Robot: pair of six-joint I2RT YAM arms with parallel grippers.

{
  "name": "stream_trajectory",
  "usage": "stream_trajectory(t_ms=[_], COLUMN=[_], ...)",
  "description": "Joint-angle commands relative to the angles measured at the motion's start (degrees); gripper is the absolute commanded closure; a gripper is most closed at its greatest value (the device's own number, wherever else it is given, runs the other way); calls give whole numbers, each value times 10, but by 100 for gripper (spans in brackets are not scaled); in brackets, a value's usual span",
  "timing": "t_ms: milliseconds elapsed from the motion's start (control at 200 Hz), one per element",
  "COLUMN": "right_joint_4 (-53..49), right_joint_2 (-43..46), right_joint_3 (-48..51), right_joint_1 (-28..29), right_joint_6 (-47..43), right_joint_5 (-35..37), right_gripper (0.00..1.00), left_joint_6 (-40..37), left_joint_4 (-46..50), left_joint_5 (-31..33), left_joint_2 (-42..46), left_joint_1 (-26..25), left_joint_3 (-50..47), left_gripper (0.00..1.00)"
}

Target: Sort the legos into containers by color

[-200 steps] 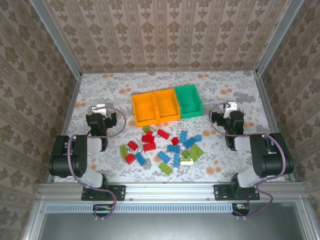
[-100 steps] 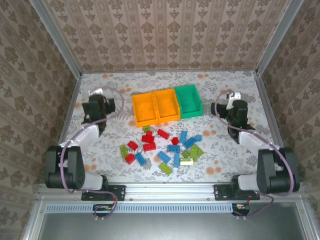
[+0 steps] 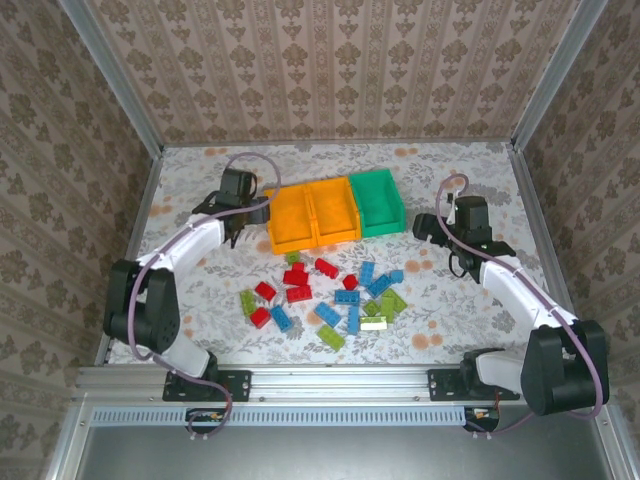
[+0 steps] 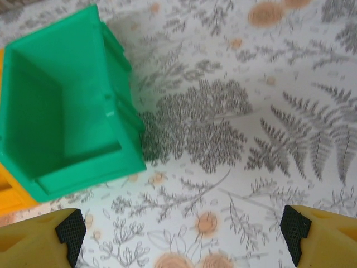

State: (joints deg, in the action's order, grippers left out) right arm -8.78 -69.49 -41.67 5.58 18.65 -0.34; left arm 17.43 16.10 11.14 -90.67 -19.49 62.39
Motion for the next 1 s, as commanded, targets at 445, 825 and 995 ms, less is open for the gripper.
stream_trajectory(t_ms=[445,825,995], right_joint_4=[-210,-196,-207], right_joint_2=[-67,-134,-159], right_joint_3=[-78,-50,-54], right_joint_1=[129,202,218], right_joint_6=[100,120,125], right_joint_5=[55,66,86], right_gripper=[11,18,22], left_joint_6=[65,48,26], left_joint_4=[35,44,45], left_joint_5=[-62,-48,-42], left_joint_2=[-68,-101,-102], left_joint_1=[-30,-28,-22], left_joint_3=[36,73,81], left_gripper=[36,67,71])
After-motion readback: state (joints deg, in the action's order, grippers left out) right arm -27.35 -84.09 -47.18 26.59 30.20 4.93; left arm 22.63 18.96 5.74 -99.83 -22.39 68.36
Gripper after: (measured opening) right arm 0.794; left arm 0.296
